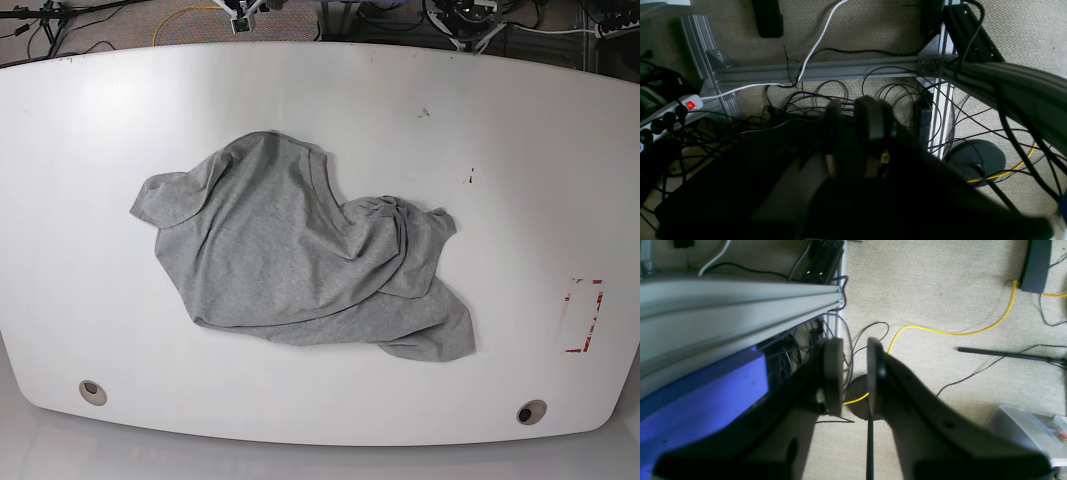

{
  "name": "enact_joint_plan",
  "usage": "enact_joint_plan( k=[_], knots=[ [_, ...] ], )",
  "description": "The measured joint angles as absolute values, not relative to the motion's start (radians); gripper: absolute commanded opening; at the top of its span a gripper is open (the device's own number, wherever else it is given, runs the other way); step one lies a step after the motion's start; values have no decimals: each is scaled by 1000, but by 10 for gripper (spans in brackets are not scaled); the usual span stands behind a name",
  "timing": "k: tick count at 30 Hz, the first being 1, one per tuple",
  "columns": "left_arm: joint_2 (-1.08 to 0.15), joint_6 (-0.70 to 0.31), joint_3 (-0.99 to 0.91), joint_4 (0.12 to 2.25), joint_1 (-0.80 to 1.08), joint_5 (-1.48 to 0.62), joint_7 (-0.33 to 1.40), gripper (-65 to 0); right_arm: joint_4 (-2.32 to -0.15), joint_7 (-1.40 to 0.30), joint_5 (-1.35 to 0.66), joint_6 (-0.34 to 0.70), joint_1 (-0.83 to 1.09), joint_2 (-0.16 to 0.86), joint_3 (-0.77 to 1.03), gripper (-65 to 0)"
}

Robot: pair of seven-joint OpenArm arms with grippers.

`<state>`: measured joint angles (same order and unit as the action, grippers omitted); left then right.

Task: Fold the T-shirt properly
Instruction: 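Raise both arms from rest and swing them toward the table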

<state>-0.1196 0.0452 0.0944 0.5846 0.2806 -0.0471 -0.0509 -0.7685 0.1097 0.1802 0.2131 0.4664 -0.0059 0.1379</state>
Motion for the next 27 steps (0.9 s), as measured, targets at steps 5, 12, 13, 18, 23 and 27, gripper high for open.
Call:
enact_joint_plan(
  k=[5,12,13,18,23,27],
  knots=[
    [-127,45,94,587,283,-47,-56,-555,-819,121,180,213,493,-15,136,-532],
    [-139,46,91,590,289,-47,-63,-553,-841,119,180,213,506,-20,136,-532],
    [-139,46,91,591,292,-47,-61,-554,-842,119,180,213,506,-19,136,-532],
    [-139,45,91,603,309,-47,-61,-554,-830,116,180,213,513,-16,136,-532],
    [-140,46,91,639,334,-50,-53,-552,-834,120,180,213,525,-16,136,-539],
    [-138,49,88,718,381,-49,-70,-552,-858,130,179,213,543,-16,136,-540]
  ],
)
